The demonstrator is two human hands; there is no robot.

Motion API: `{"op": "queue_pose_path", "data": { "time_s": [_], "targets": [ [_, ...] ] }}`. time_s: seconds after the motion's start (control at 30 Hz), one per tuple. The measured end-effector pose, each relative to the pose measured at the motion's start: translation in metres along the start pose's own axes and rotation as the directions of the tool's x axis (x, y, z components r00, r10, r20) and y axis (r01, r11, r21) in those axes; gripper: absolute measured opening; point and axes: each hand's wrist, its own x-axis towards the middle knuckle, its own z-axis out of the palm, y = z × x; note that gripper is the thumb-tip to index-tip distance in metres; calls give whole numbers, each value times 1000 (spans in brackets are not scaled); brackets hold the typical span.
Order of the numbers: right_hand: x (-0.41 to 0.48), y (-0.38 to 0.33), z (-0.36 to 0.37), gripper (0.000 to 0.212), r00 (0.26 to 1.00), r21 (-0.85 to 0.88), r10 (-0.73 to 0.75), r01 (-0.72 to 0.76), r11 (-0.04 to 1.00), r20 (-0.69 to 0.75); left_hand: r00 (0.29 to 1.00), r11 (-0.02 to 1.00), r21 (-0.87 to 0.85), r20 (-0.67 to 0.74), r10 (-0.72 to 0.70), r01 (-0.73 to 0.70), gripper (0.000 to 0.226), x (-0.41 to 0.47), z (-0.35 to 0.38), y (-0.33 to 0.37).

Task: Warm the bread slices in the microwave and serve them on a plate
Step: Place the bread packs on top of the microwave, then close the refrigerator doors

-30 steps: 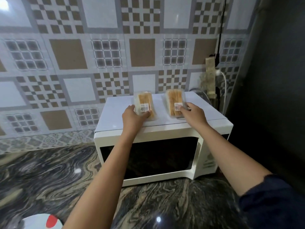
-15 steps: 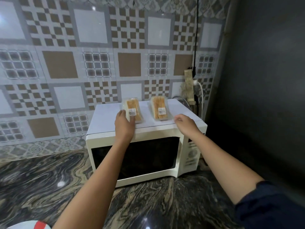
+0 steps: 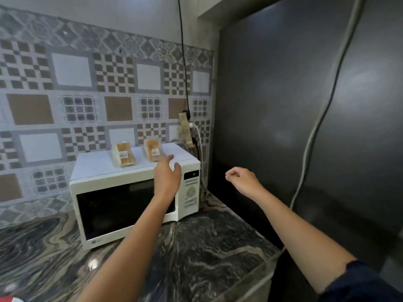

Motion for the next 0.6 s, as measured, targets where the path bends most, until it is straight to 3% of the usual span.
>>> {"op": "queue_pose_path", "data": {
  "time_s": [0.3,0.6],
  "targets": [
    [-167,72,-122,14,946,-47,152,-173,984,-287,927,987,-101,342,155,-128,38,-149,78,99],
    [-322,153,-255,19,716,18,351,-428,904,-603,700,941,-293,636,323,-168,40,-283,178,216]
  ]
}}
